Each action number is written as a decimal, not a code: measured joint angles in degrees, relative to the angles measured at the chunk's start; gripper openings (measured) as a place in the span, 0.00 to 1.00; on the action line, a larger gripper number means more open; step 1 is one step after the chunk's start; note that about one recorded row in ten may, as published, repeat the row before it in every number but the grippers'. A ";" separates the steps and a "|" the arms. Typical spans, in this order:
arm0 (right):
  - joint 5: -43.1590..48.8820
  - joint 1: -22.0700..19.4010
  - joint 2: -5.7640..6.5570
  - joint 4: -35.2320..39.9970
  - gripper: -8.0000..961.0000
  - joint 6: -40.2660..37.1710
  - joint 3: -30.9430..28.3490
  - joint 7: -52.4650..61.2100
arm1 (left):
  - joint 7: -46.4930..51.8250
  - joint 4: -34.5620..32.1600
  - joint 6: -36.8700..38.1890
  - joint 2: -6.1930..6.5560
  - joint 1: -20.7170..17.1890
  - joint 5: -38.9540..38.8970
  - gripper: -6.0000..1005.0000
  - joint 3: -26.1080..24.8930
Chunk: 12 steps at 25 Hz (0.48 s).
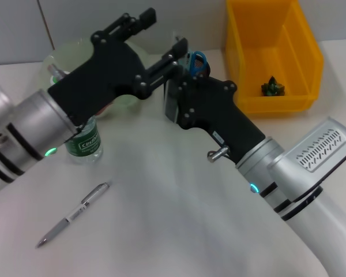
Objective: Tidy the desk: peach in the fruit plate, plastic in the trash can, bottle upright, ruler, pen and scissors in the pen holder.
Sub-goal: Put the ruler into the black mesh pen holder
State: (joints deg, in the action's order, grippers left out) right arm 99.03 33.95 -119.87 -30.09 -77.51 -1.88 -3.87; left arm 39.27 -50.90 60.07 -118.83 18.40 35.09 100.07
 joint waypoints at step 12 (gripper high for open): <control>3.49 2.73 0.60 7.28 0.02 -4.05 -7.45 1.86 | 8.90 5.99 14.75 3.48 -5.28 4.83 0.67 -9.91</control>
State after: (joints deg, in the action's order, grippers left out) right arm 102.53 36.69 -119.27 -22.81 -81.56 -9.32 -2.01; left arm 48.17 -44.91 74.82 -115.34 13.12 39.92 90.15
